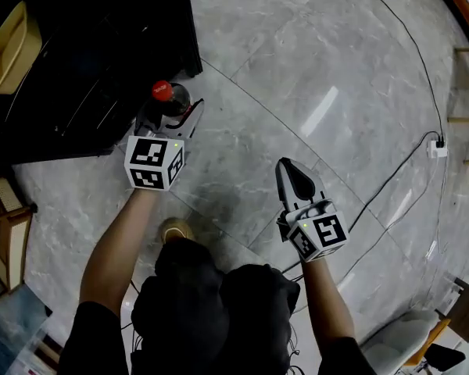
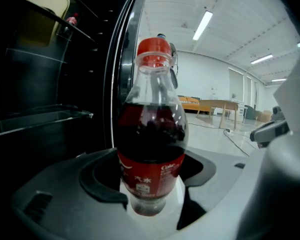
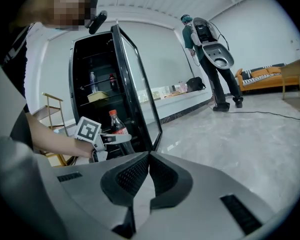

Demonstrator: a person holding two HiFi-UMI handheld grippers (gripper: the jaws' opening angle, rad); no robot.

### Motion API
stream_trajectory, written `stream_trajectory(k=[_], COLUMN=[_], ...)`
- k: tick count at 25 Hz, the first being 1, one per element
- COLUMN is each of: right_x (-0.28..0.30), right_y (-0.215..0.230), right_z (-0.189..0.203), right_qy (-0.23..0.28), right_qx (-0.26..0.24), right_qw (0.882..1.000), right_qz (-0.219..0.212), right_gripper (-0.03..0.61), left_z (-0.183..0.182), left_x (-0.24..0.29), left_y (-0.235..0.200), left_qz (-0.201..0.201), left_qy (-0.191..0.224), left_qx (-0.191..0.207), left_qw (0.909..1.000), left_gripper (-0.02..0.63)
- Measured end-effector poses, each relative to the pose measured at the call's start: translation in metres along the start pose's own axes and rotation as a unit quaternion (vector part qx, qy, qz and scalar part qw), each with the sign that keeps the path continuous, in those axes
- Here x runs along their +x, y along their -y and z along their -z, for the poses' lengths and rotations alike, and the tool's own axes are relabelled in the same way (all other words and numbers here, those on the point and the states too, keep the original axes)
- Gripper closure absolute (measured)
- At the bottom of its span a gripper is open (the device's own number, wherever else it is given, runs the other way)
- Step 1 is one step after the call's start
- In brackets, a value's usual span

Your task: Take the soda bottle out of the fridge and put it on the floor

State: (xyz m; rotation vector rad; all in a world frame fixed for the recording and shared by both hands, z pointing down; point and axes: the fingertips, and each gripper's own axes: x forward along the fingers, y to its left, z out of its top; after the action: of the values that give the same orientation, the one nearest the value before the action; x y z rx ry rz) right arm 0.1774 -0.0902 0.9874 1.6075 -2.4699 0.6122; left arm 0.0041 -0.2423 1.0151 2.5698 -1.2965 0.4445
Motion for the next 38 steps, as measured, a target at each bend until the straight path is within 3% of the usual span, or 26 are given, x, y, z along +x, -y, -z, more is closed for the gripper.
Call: stream_trajectory(k=[6,18,26,38], right_x=[0.027,0.036,0.039,0.045], right_y=[0.022,0.034,0.037,0.036], right_z=[0.04,0.06,0.071,0.066], right_qy=[0.011,0.008,0.003,0.004], right_qx=[-0.003,-0.005,0.005,0.006], right_qw=[1.0,1.0,1.0,1.0], right_qz=[-0.013,-0.018,-0.009,-0.013], right_gripper=[0.554,0.554,0.554,0.554], left_z=[0.054,0.11,0.112,0.1], left_x=[0.02,0.037,0.04,0.035], left_y=[-0.008,-0.007,0.001,0.004], left_qz=[-0.004,-0.013,0.0,-0.001], left_qy=[-0.001,-0.013,0.005,0.021], left_qx=[0.006,-0.004,0.022,0.024], left_qw=[1.0,0.9998,0.9998,0.9995], left_gripper=[0.299,0.299,0.298,0.298])
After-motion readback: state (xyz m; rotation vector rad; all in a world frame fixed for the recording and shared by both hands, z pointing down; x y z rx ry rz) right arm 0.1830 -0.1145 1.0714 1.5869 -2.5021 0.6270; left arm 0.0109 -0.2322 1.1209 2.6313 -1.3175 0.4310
